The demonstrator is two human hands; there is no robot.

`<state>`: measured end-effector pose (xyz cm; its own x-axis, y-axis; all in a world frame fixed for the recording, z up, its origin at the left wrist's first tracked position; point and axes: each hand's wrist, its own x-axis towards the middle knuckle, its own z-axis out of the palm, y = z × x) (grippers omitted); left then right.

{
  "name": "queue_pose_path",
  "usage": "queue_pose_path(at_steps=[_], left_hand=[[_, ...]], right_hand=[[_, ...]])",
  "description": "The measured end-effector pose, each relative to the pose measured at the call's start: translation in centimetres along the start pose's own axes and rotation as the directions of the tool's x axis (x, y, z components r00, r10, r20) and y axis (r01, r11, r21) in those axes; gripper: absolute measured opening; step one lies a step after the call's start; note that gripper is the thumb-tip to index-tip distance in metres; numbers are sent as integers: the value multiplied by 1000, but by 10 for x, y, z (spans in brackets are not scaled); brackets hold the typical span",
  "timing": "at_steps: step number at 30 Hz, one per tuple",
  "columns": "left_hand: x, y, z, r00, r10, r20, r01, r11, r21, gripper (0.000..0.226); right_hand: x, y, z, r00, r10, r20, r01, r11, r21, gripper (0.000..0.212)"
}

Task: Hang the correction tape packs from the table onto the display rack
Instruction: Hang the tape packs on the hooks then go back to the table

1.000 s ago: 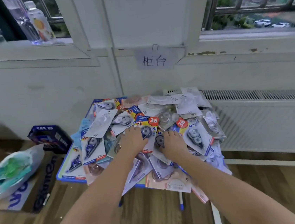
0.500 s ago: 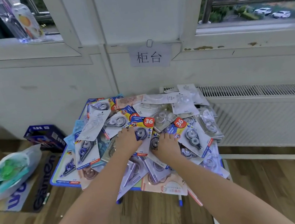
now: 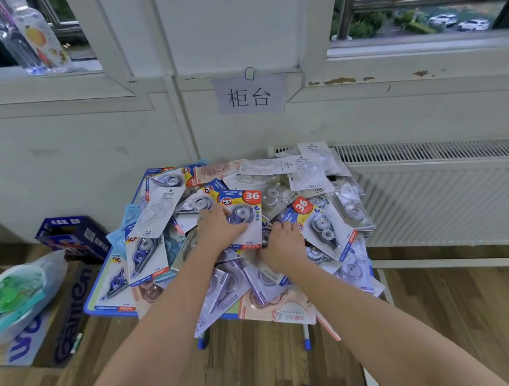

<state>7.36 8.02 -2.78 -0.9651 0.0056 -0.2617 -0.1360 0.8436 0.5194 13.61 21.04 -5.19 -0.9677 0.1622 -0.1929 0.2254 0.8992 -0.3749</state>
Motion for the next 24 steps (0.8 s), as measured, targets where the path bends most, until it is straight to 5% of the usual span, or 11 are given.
queue_pose_path(at_steps=[8, 11, 18, 20, 24], left_hand=[[-23, -3, -14, 995, -96, -15, 75, 855, -514, 111], [-37, -1, -21, 996, -83, -38, 36, 739, -673, 66], [-61, -12, -32, 997, 71, -4, -43, 560, -827, 61], [-69, -13, -36, 993, 119, 1, -66, 553, -831, 52], [-78, -12, -55, 981, 193, -9, -113, 534, -838, 34]], right_hand=[[-14, 15, -17, 970, 239, 37, -241, 937, 253, 73], [-10, 25, -29, 944, 307, 118, -316, 745, 587, 71], [-2, 39, -58, 969, 139, 206, -242, 334, 911, 68], [-8, 34, -68, 985, 73, 159, -172, 237, 956, 46], [-23, 17, -83, 997, -10, 79, -73, 267, 961, 26]])
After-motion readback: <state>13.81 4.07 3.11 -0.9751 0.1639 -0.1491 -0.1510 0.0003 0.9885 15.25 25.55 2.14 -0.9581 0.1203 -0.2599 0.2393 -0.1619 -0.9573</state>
